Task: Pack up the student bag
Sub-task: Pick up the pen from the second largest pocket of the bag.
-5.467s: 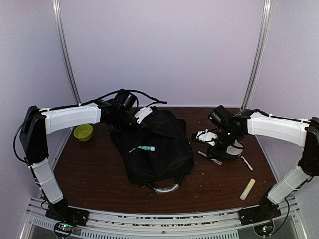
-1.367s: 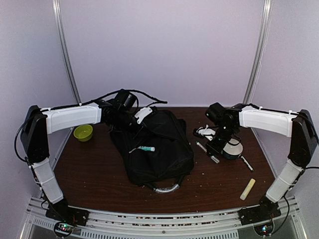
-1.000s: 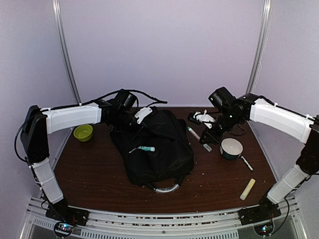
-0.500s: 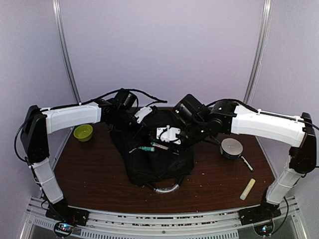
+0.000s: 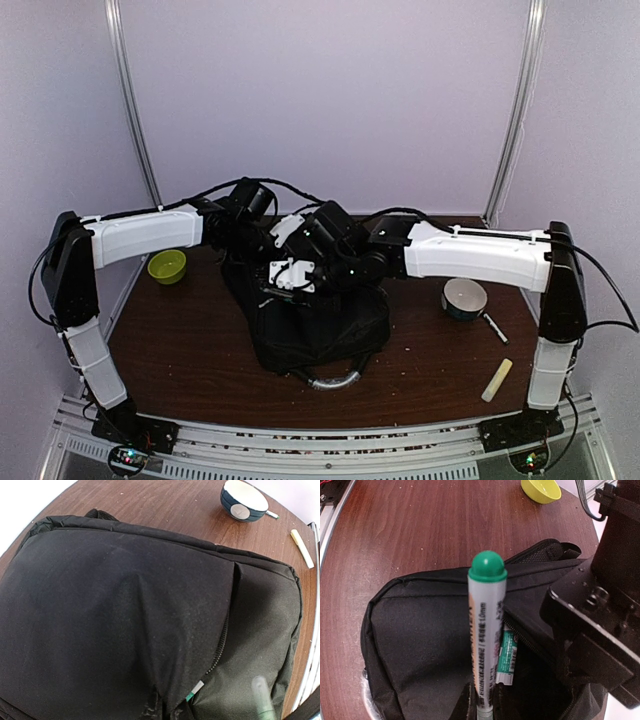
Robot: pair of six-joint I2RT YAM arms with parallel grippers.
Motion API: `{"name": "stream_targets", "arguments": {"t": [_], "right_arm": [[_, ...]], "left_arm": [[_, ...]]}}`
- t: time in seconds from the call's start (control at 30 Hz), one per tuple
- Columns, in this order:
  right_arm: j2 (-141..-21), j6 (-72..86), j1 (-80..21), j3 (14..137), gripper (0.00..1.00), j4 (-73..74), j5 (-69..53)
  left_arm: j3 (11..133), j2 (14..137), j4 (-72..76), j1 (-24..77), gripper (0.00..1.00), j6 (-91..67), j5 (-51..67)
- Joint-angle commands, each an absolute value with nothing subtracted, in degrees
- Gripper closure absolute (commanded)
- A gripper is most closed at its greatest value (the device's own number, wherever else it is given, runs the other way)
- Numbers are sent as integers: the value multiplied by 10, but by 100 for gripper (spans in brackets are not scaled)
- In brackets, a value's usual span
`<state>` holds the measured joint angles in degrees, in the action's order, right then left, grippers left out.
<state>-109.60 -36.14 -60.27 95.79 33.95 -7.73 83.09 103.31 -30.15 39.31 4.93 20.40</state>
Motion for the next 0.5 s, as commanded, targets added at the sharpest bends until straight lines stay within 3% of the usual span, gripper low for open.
{"name": "stream_targets", "arguments": {"t": [0.0,0.47], "right_arm": [[-1121,-377,-607,977,93,307,-92],[-1157,-429,-601,933,95,251,-51]], "left_arm": [[862,1010,-270,392,100,48,243],[865,1010,-274,392,100,53,249]]}}
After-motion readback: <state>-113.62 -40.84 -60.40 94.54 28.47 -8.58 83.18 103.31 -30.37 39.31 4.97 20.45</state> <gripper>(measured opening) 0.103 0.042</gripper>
